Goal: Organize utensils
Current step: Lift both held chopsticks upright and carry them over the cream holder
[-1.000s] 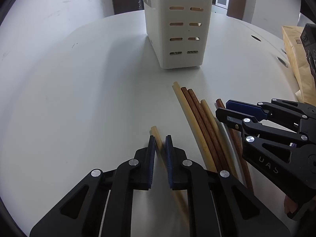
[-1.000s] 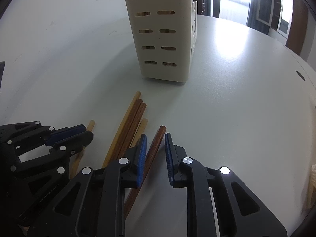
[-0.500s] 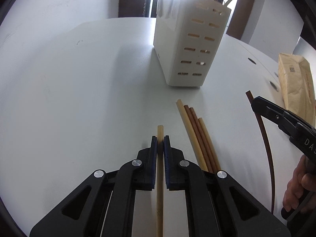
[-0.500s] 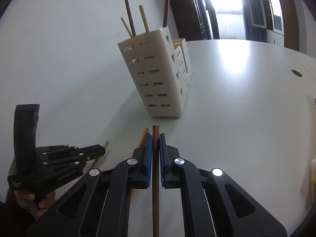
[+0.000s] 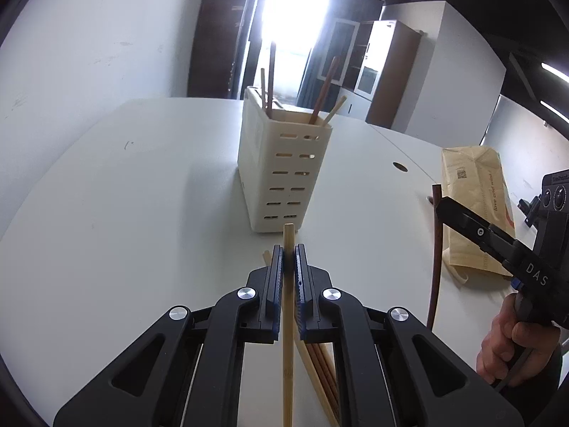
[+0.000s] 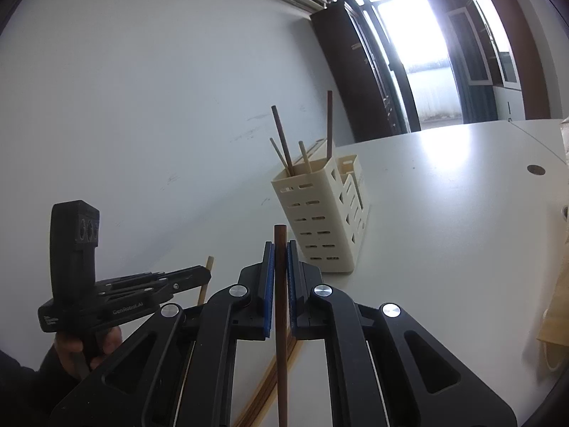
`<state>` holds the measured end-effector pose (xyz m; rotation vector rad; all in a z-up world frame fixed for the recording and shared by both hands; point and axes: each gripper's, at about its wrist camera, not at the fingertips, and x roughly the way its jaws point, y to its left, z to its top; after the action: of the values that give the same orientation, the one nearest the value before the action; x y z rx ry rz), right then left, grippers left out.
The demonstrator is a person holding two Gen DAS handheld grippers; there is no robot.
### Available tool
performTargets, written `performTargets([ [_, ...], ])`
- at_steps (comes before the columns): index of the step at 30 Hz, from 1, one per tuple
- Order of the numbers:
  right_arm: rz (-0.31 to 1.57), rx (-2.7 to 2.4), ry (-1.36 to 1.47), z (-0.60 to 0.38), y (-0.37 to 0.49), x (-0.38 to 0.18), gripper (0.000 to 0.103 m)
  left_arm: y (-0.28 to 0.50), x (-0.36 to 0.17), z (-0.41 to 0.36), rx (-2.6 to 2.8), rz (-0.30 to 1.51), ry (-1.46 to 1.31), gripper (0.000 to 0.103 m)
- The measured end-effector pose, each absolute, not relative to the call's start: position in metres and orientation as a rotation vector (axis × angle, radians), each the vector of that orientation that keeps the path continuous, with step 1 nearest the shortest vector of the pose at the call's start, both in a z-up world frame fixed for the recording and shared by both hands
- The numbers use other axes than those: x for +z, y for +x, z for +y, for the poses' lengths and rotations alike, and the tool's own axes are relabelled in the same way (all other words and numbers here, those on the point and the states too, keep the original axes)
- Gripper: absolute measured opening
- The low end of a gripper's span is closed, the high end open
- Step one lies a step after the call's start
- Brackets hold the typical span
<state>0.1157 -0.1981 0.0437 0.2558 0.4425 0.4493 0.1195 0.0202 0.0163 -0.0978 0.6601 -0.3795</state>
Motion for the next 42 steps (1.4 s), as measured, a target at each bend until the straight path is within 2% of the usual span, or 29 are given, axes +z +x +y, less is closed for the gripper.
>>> performTargets([
  [22, 0.301, 0.47, 0.24, -0.203, 0.094, 0.097, 0.007, 0.11, 0.067, 0.01, -0.414, 0.559, -0.101, 0.006],
  [42, 0.192, 0.484, 0.221, -0.207, 0.121, 0.14, 0.007, 0.133, 0.125, 0.013, -0.384, 0.441, -0.076, 0.006],
])
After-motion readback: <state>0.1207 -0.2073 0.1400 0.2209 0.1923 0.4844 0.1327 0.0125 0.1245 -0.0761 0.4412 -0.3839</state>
